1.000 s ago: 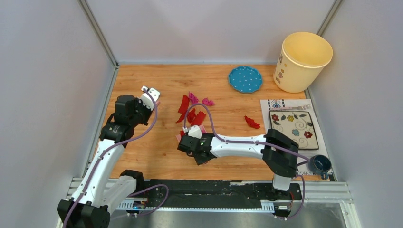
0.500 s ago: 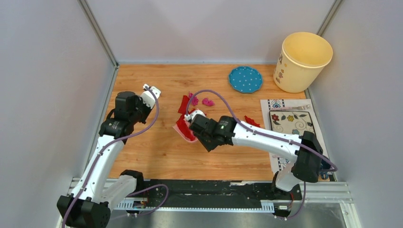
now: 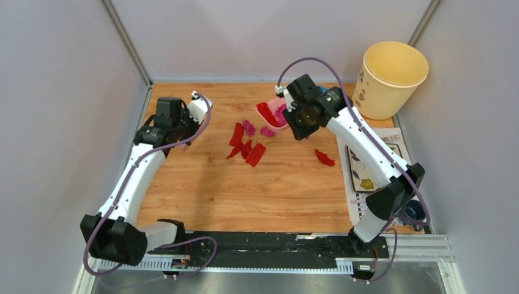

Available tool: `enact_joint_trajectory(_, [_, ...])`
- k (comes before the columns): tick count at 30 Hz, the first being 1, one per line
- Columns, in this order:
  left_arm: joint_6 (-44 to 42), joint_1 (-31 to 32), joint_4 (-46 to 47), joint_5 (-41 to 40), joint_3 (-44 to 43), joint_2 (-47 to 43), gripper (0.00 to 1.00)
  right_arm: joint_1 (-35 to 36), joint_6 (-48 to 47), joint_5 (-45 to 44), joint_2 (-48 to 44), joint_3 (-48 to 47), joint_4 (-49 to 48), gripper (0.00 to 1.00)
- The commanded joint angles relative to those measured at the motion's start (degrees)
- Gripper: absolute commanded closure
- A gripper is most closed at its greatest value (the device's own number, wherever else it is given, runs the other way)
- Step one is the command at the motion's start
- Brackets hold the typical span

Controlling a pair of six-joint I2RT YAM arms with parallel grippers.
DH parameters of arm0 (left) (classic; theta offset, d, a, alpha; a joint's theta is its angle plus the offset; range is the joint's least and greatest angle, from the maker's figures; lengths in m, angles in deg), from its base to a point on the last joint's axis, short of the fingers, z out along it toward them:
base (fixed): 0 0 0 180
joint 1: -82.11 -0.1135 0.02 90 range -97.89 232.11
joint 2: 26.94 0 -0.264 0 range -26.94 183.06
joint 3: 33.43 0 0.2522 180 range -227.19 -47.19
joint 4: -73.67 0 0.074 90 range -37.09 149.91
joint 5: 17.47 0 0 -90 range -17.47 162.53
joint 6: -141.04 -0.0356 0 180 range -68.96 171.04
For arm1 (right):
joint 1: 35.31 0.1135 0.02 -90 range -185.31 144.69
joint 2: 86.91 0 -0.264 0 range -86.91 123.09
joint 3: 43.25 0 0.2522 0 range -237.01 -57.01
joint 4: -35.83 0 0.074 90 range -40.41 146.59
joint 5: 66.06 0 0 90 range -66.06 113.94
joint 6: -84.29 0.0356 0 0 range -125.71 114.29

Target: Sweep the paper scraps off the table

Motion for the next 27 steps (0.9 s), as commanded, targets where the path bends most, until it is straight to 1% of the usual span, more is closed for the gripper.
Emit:
enact_joint_trajectory(1, [-0.7, -0.3, -2.6, 3.7, -9.0, 5.1, 1.00, -8.9, -6.0, 2.1, 5.5, -8.6, 7.1, 1.00])
enact_joint_trajectory(3, [-0.4, -0.2, -3.4, 5.6, -11.2, 7.7, 1.00, -13.3, -7.0, 2.4, 7.1, -11.3, 8.5, 1.00])
enact_joint_trajectory(4, [-0.4, -0.3, -4.2, 6.1, -13.0, 8.5, 1.00, -14.7, -7.4, 2.3, 8.2, -14.1, 8.8, 1.00])
enact_joint_trajectory(7, [-0.9, -0.3, -5.4, 6.1, -15.1, 10.9, 1.00, -20.0, -8.4, 0.8, 11.9, -18.3, 9.6, 1.00])
enact_joint_trajectory(8, [-1.0, -0.3, -5.8, 5.4, -15.5, 11.3, 1.00, -21.2, -9.1, 0.3, 13.9, -21.4, 10.3, 1.00])
enact_joint_trajectory(9, [-1.5, -0.3, -6.1, 5.1, -15.7, 12.0, 1.00, -23.6, -9.3, 0.3, 14.7, -22.9, 10.3, 1.00])
enact_joint_trajectory(12, [-2.7, -0.3, -7.6, 3.4, -16.6, 12.9, 1.00, -27.4, -10.2, 0.8, 17.5, -28.9, 10.3, 1.00])
enact_joint_trajectory(15, [-3.3, -0.3, -9.0, 1.9, -17.6, 13.7, 1.00, -30.0, -11.9, -1.4, 19.6, -34.5, 9.3, 1.00])
enact_joint_trajectory(20, [-3.1, -0.3, -11.9, 1.4, -19.3, 15.0, 1.00, -34.2, -12.8, -6.6, 22.4, -39.1, 7.1, 1.00])
enact_joint_trajectory(22, [-2.9, -0.3, -13.3, 1.8, -20.3, 15.5, 1.00, -36.7, -12.8, -6.7, 22.9, -40.6, 6.2, 1.00])
enact_joint_trajectory(25, [-2.9, -0.3, -14.7, 2.5, -21.0, 16.3, 1.00, -38.9, -14.5, -8.0, 22.3, -40.5, 3.0, 1.00])
enact_joint_trajectory(27, [-2.8, -0.3, -14.9, 2.1, -21.0, 16.9, 1.00, -42.5, -14.7, -9.5, 22.0, -40.5, -0.3, 1.00])
